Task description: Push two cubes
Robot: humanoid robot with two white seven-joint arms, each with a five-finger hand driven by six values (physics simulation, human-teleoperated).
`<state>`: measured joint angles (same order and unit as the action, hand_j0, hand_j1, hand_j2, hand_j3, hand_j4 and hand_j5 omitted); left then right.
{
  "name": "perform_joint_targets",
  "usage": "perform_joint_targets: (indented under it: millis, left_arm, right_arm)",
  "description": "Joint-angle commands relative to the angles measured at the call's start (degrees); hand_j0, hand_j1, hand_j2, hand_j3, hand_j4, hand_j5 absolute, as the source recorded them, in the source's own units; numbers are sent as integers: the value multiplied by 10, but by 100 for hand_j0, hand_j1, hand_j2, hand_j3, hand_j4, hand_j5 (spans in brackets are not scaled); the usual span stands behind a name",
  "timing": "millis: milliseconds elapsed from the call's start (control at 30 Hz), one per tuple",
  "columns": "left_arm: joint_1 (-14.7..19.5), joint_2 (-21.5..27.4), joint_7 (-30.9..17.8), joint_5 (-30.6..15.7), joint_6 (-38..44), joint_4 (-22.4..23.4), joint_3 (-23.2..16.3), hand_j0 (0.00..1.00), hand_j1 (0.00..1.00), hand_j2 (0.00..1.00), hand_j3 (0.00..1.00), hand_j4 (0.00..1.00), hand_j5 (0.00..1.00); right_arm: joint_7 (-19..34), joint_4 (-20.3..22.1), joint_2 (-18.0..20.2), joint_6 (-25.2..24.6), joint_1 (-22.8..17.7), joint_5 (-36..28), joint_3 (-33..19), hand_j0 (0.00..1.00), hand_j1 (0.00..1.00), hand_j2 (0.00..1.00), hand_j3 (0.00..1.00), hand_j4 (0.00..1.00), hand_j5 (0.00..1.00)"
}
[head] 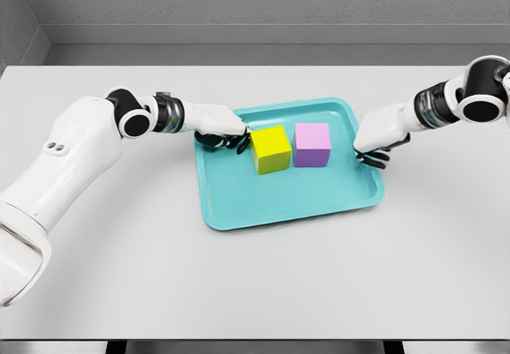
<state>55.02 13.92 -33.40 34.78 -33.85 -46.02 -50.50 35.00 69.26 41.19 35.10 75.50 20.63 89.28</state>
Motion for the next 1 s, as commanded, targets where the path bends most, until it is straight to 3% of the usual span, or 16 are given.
perform_joint_targets:
  millis: [0,267,533,800,967]
  left_arm:
    - [1,-2,-16,-18,-12,-2,-7,48,48,48,48,48,48]
    - [1,-6,-16,-18,-12,-2,-7,48,48,48,48,48,48]
    - [2,-7,-16,-17,-12,-1,-5,48,48,48,48,48,48]
    - [3,-14,-16,-17,-12,8,9,48,48,48,48,48,48]
    - [3,-14,-16,-17,-12,8,18,48,48,48,48,48,48]
  right_arm:
    - [0,-11,-18,-1,0,5,1,15,15,15,15,15,15]
    - [0,-38,-50,-1,4,34,2,15,15,15,15,15,15]
    - [0,-96,-83,-1,4,40,1,14,14,14,14,14,14]
    - [0,-97,-98,-1,4,56,2,14,14,14,14,14,14]
    - [0,-125,-114,-1,4,60,3,14,14,14,14,14,14]
